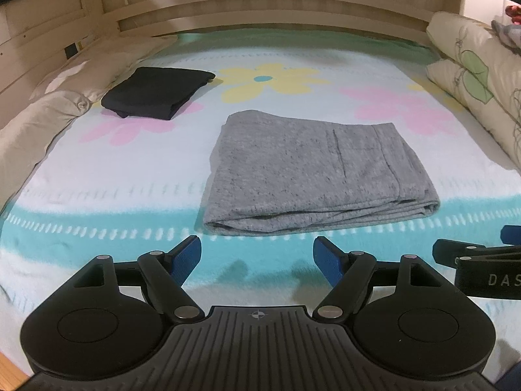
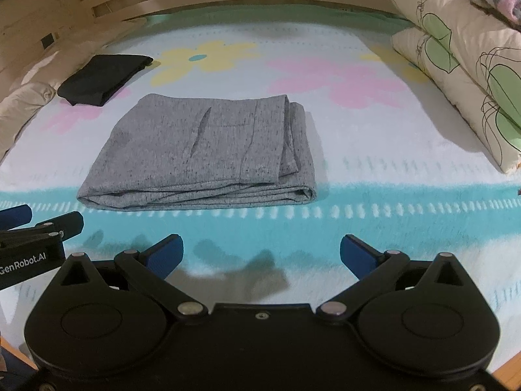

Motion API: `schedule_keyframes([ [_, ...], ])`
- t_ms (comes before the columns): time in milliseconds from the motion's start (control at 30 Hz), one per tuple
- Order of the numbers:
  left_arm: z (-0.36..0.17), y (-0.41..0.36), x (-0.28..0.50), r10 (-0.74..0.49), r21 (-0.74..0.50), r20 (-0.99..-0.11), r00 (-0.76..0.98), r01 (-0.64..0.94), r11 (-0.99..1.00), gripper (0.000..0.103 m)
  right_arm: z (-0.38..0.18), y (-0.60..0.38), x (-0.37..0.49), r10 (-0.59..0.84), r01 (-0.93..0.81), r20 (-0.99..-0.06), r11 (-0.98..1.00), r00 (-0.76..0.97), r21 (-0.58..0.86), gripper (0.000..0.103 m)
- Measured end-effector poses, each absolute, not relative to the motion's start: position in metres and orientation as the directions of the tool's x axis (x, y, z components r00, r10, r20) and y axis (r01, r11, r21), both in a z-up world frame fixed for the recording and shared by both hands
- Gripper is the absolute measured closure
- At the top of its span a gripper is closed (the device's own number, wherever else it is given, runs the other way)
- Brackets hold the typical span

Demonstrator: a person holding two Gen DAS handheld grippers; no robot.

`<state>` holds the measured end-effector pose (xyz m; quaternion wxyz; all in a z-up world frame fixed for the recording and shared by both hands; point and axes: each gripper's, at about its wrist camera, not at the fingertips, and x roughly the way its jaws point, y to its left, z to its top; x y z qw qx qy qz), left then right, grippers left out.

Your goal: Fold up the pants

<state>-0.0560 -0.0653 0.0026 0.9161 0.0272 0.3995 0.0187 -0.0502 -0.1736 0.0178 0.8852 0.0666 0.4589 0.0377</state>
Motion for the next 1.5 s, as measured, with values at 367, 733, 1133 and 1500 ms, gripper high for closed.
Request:
schedule_keyframes([
  [367,0.002,-0.068,-0.056,0.057,0.075,-0.736,0.675,-0.003,0.997,0.028,0.017,-0.17,-0.05,0.13,-0.014,-0.814,0.989,0.567,0.148,0.001],
  [733,0.001,-0.067,-0.057,0.06,0.078,-0.744,0.665,-0.003,0.997,0.028,0.016,-0.17,-0.052,0.138,-0.019,-0.817,0.988,0.56,0.154,0.001],
  [1133,-0.006,-0.071,-0.054,0.056,0.071,-0.762,0.646,-0.003,0.997,0.028,0.014,-0.174,-0.051,0.131,-0.005,-0.821,0.988,0.556,0.154,0.001],
  [1500,-0.011,-0.07,-0.052,0.049,0.058,-0.776,0.629,-0.007,0.998,0.028,0.009,-0.172,-0.05,0.131,-0.011,-0.831,0.989,0.541,0.149,0.001],
])
